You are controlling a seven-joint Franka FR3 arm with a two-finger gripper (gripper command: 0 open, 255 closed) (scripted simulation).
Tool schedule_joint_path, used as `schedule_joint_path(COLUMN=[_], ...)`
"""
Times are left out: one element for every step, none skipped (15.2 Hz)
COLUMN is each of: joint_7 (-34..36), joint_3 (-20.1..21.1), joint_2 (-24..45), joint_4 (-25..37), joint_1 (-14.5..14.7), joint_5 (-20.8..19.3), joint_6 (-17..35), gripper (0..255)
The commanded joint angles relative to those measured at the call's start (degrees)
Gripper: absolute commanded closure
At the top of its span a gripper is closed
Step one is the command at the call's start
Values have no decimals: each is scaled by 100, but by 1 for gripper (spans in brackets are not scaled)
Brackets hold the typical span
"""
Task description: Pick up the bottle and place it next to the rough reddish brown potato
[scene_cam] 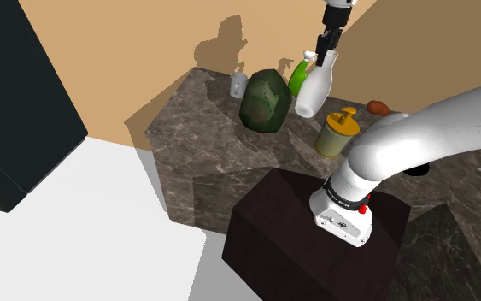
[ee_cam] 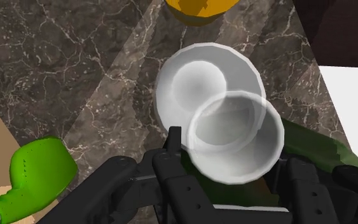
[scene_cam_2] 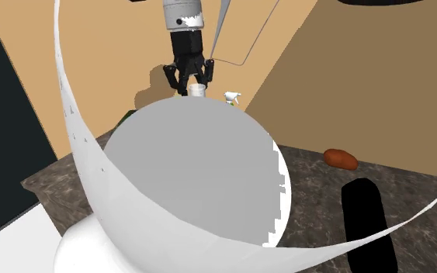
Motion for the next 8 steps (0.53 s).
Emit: schedule_joint_path(joint_7=[-7,-13,-20,-27,-34,-41,-48,-55], joint_3=[31,42,53,63,73,82,92,101], joint_2=[1,5,9,15,23,31,41,52], joint_4=[173,252,331,412,494,576,660,745], joint_1=[11,15,19,23,27,31,36,40], joint_5=[23,32,41,50,58,67,75,84], joint_6=[-173,-248,-323,-398,-472,-547,-621,-695], gripper=[255,255,255,255,255,255,255,255])
